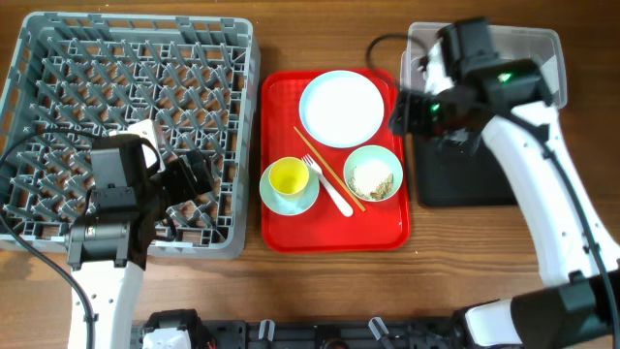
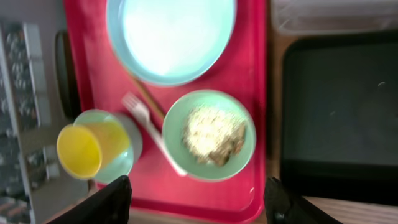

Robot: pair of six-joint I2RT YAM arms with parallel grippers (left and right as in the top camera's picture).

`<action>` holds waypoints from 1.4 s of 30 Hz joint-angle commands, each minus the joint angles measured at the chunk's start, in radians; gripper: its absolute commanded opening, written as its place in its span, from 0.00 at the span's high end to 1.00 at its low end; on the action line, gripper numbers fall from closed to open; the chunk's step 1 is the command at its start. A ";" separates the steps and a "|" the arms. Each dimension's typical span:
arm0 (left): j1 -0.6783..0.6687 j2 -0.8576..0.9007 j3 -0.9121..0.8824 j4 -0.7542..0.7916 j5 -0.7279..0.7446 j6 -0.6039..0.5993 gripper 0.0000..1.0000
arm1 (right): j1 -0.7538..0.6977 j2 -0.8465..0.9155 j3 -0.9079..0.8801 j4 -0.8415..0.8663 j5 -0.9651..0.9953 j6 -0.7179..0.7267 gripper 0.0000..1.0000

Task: Sort waste into correct bins and load items into the dishwasher rack
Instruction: 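Carry the packet to the clear bin and release it, then grasp the light-blue bowl of rice with the right gripper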

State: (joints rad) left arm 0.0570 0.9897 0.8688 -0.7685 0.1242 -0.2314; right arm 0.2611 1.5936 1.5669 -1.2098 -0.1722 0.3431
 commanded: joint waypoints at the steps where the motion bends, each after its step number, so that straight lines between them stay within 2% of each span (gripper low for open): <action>1: -0.007 0.005 0.020 0.000 0.001 -0.012 0.00 | 0.164 -0.082 -0.122 0.100 0.132 0.061 0.32; 7: -0.007 0.005 0.020 0.000 0.001 -0.012 0.00 | 0.326 -0.019 -0.312 0.315 0.180 0.171 0.33; 11: -0.007 0.005 0.020 0.000 0.001 -0.012 0.00 | 0.346 0.049 -0.392 0.435 0.180 0.264 0.36; 16: -0.007 0.005 0.020 0.000 0.001 -0.012 0.00 | 0.346 0.167 -0.398 0.522 0.175 0.269 0.42; 19: -0.007 0.005 0.020 -0.001 0.002 -0.012 0.00 | 0.346 0.227 -0.398 0.528 0.176 0.319 0.47; 25: -0.007 0.005 0.020 -0.004 0.002 -0.012 0.00 | 0.346 0.281 -0.397 0.552 0.181 0.384 0.72; 27: -0.007 0.005 0.020 -0.008 0.002 -0.012 0.00 | 0.346 0.278 -0.395 0.556 0.189 0.399 0.75; 29: -0.007 0.005 0.020 -0.008 0.002 -0.012 0.00 | 0.345 0.278 -0.393 0.562 0.192 0.400 0.86; 32: -0.007 0.005 0.020 -0.008 0.001 -0.012 0.00 | 0.346 0.273 -0.392 0.562 0.192 0.399 0.94; 42: -0.007 0.005 0.020 -0.008 0.001 -0.012 0.00 | 0.338 0.131 -0.347 0.502 0.192 0.362 0.96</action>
State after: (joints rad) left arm 0.0570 0.9913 0.8688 -0.7757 0.1242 -0.2314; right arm 0.6052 1.7962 1.1759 -0.6949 0.0273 0.7254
